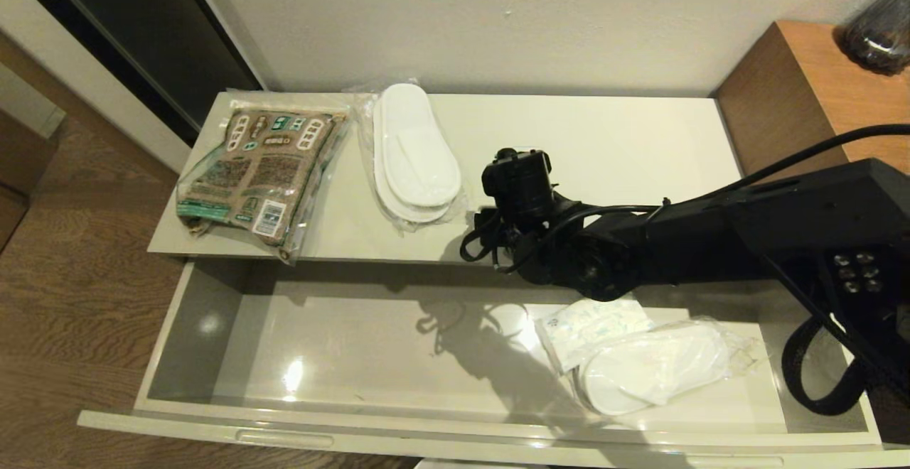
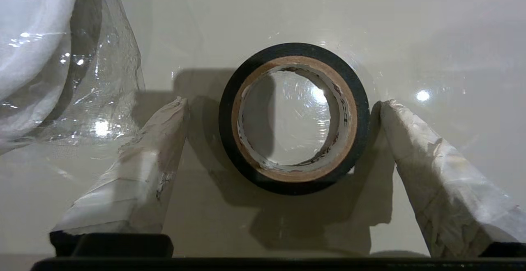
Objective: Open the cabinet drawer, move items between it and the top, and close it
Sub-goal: Pick up the adhesive tape on the table, then put the adhesive tape in the drawer
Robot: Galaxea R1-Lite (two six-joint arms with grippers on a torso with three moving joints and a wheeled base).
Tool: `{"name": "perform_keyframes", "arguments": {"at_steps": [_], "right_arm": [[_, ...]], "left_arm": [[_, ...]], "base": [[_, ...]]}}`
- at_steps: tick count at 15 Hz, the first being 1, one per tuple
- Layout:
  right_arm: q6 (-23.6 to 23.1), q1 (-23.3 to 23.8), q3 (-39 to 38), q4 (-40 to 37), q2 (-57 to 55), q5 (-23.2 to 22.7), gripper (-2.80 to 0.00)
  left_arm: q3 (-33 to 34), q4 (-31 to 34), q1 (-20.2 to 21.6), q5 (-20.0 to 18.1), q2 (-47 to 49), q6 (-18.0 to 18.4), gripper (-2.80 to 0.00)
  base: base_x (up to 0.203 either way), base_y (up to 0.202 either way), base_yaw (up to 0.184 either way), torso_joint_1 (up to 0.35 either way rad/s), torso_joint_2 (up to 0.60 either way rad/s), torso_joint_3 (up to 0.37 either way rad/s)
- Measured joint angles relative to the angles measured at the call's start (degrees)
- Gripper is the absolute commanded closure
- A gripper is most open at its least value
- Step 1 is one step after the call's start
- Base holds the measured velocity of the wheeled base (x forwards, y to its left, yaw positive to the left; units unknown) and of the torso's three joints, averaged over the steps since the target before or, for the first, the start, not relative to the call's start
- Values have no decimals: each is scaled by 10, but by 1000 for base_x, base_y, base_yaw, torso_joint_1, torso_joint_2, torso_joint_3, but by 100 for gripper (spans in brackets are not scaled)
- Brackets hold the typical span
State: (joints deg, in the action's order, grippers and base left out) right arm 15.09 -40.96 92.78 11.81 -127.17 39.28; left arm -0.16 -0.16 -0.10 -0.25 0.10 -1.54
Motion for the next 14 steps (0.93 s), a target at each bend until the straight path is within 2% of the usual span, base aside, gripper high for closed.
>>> {"name": "perform_keyframes", "arguments": {"at_steps": [6, 9, 11, 14], "right_arm": [[-7, 0, 6, 1, -4, 9, 0], [-7, 0, -15, -6, 17, 10, 0], [-6, 0, -65, -18, 58, 8, 0], [-1, 0, -198, -31, 141, 2, 0]], "left_arm": [[0, 0, 0, 0, 0, 0, 0], [0, 0, 0, 0, 0, 0, 0], [0, 0, 0, 0, 0, 0, 0], [0, 0, 0, 0, 0, 0, 0]], "base": [[0, 0, 0, 0, 0, 0], [0, 0, 0, 0, 0, 0], [0, 0, 0, 0, 0, 0], [0, 0, 0, 0, 0, 0]]}}
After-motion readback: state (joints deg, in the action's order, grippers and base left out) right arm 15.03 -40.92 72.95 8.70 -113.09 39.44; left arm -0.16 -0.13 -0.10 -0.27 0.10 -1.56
